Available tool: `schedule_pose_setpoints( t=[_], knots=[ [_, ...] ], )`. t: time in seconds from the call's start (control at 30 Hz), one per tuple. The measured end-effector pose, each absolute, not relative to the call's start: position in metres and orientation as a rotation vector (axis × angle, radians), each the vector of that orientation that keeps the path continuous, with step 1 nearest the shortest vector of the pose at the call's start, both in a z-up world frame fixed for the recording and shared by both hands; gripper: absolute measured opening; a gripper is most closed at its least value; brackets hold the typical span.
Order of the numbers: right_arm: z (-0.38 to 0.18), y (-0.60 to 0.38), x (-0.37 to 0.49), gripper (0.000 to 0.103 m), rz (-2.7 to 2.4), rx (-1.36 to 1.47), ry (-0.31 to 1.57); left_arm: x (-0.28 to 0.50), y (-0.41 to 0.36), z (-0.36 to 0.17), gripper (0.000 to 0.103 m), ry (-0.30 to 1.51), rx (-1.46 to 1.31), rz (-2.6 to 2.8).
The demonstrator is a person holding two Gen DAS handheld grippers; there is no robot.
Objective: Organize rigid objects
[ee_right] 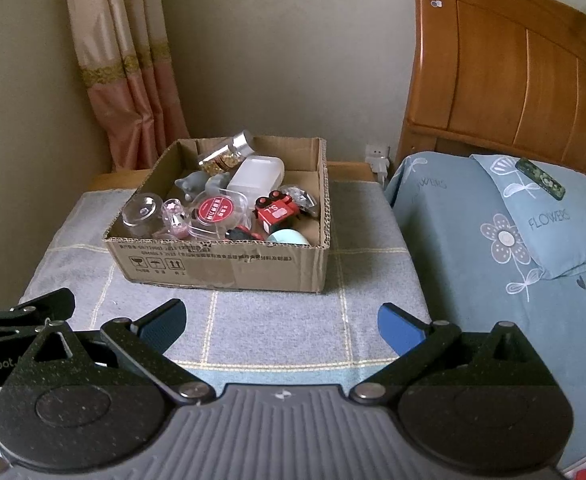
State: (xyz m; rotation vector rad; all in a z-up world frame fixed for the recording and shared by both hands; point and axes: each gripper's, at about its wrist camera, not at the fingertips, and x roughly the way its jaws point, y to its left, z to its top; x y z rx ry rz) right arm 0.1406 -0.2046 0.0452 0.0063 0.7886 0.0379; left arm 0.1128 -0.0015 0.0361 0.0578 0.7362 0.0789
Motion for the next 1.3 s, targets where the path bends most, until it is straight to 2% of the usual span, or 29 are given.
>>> schedule_pose_setpoints(
  t=[1.3],
  knots=[
    [0.0471,-0.2041,0.1383,0.103,0.040,0.000,0.783,0.1093,-0.0046,0.0380,0.101,0.728,0.065,0.098]
  ],
)
